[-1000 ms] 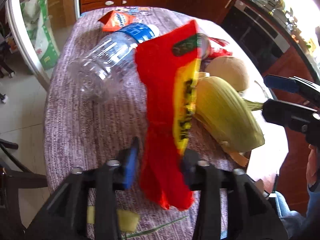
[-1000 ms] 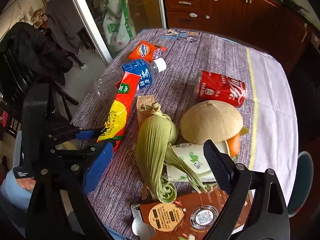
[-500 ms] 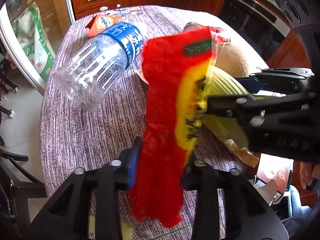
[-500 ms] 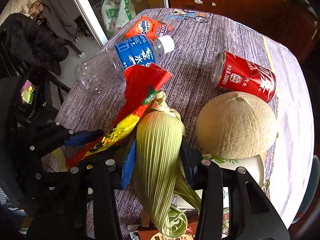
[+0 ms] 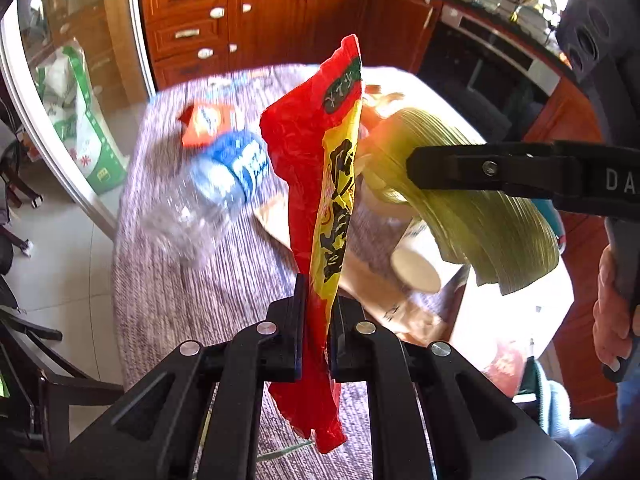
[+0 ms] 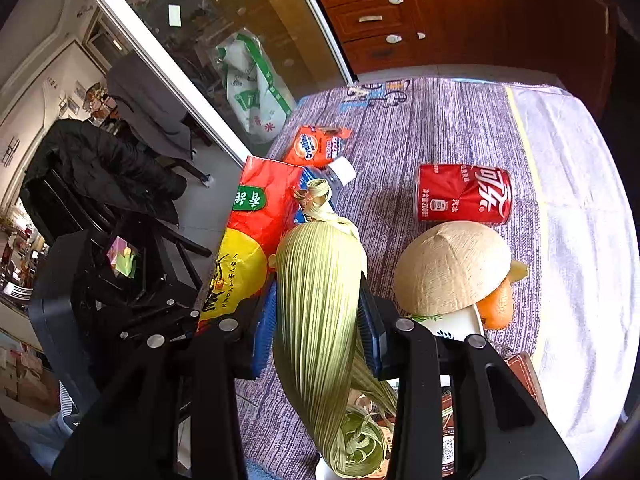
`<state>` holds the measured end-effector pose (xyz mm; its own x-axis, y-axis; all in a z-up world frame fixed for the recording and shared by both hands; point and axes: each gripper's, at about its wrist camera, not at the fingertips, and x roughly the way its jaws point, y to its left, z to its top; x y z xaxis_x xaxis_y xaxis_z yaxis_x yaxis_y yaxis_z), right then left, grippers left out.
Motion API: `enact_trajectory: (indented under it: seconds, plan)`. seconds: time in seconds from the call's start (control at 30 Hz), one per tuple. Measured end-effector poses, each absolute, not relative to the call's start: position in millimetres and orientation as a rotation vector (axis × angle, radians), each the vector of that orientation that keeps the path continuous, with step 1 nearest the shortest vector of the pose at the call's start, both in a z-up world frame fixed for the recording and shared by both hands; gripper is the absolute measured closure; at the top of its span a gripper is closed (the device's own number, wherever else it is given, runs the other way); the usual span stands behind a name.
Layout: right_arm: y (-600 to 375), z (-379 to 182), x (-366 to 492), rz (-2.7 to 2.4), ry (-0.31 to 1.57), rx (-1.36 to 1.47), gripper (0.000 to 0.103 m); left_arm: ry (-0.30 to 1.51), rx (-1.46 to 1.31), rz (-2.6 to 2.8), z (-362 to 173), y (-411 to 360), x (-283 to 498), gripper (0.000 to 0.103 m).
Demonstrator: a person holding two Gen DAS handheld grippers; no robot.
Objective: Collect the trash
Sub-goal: 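Grasp the red plastic bag with the left tool while the right tool grasps the corn cob, then carry the red bag and corn cob to the teal bin and release both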
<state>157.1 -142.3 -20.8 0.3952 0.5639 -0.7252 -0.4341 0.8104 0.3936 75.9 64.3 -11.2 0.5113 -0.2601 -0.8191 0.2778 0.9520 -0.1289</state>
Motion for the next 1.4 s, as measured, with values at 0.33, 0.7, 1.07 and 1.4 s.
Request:
enact_trajectory:
  seconds: [0.33,0.7,1.07,1.4]
  plan:
    - [-213,20,138,0.553,0.838,0.189,0.068,0.942,0.064,-0.413,31,24,79,0.094]
    - [-391,-5,98,0.258,0.779,0.406,0.067,0.970,0.196,-0.658,46,-121,92,0.093]
    - [-559,-59,56,-0.034,0.736,0.630,0.067,1.109,0.373,-0.866,16,-307,109,0.093]
    - [-616,-108,54,-0.131,0.797,0.725,0.067,1.217,0.475,-0.903,-44,-416,121,0.093]
